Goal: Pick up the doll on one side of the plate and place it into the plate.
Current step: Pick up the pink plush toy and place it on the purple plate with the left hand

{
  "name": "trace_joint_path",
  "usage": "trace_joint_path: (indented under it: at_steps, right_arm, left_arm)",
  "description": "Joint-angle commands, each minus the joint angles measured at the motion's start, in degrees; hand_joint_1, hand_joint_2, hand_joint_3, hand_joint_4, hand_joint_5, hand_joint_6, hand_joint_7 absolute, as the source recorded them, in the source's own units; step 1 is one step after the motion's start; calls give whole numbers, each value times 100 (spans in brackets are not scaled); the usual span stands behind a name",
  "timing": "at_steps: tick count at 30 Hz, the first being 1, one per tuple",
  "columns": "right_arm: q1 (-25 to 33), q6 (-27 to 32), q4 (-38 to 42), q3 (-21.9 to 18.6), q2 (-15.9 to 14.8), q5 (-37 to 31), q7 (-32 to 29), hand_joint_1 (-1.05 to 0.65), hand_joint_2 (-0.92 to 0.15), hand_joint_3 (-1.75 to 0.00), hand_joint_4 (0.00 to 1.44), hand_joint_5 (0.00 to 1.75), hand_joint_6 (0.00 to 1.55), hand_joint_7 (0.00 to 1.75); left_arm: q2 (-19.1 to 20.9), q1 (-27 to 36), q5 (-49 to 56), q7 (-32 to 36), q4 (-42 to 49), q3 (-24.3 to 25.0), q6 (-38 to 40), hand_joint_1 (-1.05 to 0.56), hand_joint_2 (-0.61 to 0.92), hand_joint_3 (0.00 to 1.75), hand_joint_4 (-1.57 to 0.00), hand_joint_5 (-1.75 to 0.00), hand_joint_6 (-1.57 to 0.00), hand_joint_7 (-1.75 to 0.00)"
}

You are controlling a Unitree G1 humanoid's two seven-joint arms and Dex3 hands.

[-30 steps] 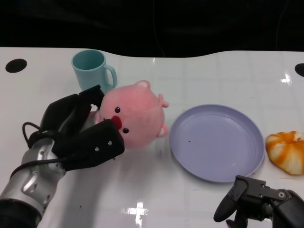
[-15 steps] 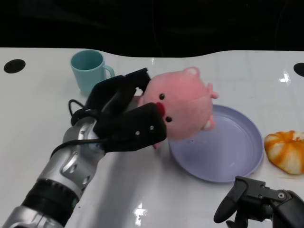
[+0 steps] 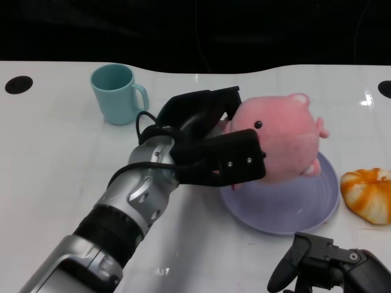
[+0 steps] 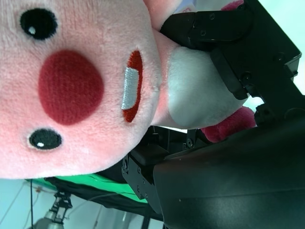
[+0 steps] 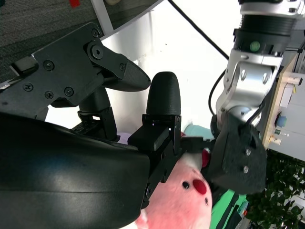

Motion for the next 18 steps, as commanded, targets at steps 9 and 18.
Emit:
trace_joint_path:
  at_steps: [9, 18]
  right_arm:
    - [24, -93, -56, 92, -5, -25, -42, -18, -57, -104, 64, 167, 60, 132]
    - [14, -87, -56, 140, -2, 1, -47, -20, -57, -103, 64, 167, 60, 131]
  left_arm:
    - [-515, -837, 174, 97, 1116, -260, -56, -25, 52, 84, -93, -175, -69, -151]
    - [-710, -1134, -104, -243, 1844, -101, -203, -29, 81, 26, -77, -166, -75, -107]
